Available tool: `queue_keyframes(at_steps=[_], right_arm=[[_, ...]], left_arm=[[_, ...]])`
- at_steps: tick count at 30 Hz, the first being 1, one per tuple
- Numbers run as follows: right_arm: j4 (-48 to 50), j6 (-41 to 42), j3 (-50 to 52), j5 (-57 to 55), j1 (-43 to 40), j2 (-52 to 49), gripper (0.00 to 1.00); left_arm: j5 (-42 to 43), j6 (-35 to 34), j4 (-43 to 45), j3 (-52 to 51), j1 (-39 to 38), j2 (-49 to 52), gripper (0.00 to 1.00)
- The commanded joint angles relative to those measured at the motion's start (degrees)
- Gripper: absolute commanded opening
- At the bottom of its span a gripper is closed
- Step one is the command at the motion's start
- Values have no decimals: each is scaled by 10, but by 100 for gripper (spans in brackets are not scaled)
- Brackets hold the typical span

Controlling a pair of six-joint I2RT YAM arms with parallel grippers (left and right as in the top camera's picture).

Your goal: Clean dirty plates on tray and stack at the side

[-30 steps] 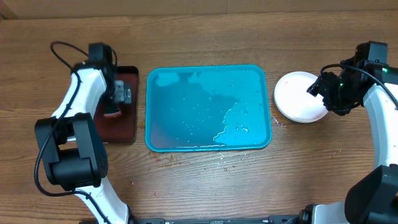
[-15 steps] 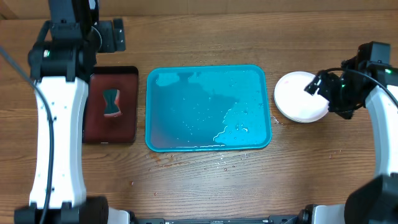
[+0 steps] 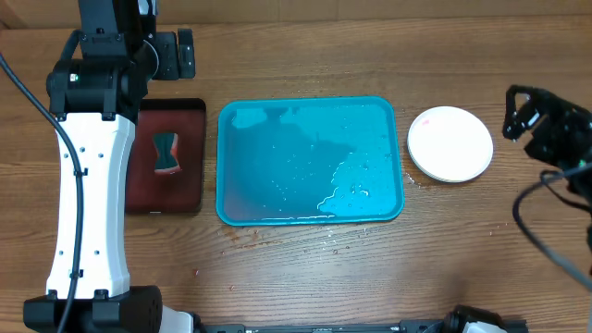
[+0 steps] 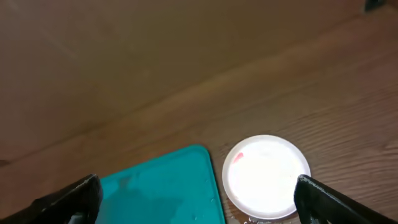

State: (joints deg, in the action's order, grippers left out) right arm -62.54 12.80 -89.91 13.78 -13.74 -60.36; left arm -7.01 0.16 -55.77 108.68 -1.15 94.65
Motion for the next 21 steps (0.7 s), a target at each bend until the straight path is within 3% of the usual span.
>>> queue_keyframes(at_steps=[1, 12, 15, 21], right_arm=[[-18, -7, -2, 4, 3, 5, 100], [-184, -9, -1, -40, 40, 27, 100], [-162, -9, 10, -52, 41, 55, 100], [-3, -9, 138, -129, 75, 174, 100]], left_arm=[[9, -6, 1, -2, 0, 4, 100], [9, -6, 1, -2, 0, 4, 100], [9, -6, 1, -2, 0, 4, 100], [9, -6, 1, -2, 0, 4, 100]])
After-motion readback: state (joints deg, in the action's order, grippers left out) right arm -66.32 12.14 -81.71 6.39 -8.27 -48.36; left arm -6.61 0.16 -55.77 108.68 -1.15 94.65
